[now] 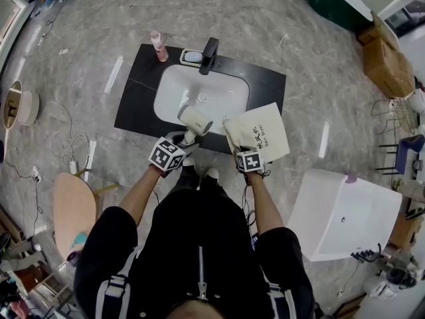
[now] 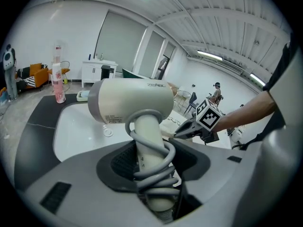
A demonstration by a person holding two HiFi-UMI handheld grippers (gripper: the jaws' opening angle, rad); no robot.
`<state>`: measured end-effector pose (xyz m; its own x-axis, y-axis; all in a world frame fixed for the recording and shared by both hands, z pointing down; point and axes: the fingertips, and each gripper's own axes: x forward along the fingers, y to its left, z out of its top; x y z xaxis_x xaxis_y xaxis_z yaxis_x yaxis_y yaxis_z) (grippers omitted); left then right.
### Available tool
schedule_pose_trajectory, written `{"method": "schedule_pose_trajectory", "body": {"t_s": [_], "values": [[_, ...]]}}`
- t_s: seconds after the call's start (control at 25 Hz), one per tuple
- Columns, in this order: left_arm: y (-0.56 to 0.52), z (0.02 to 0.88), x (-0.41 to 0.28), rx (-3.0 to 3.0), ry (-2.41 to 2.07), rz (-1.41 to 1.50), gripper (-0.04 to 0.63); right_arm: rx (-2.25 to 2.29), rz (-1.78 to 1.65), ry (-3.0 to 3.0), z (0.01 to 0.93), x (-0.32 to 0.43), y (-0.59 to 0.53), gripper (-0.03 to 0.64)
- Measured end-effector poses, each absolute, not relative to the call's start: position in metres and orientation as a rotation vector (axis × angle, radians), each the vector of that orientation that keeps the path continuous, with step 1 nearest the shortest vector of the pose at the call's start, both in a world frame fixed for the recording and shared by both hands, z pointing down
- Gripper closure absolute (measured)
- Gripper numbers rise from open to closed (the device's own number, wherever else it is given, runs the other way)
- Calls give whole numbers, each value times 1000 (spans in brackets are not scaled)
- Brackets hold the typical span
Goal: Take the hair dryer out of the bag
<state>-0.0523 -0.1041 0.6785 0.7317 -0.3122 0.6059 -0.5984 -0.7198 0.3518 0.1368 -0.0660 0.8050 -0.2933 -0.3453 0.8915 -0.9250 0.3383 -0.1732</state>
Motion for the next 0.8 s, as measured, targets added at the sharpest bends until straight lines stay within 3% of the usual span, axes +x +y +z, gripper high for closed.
{"method": "schedule_pose_trajectory", "body": {"t_s": [0.48,0.68,0.8], "values": [[-134,642,-76,2444,-809,618,368,1166,928,-1892,778,125,-79,486],[-158,621,-85,2468,-874,560,368,1252,905,-1990,748,122,-106,488],[-170,609,-88,2487,-905,533,368,1297,842,-2056,729,119,-124,521]]}}
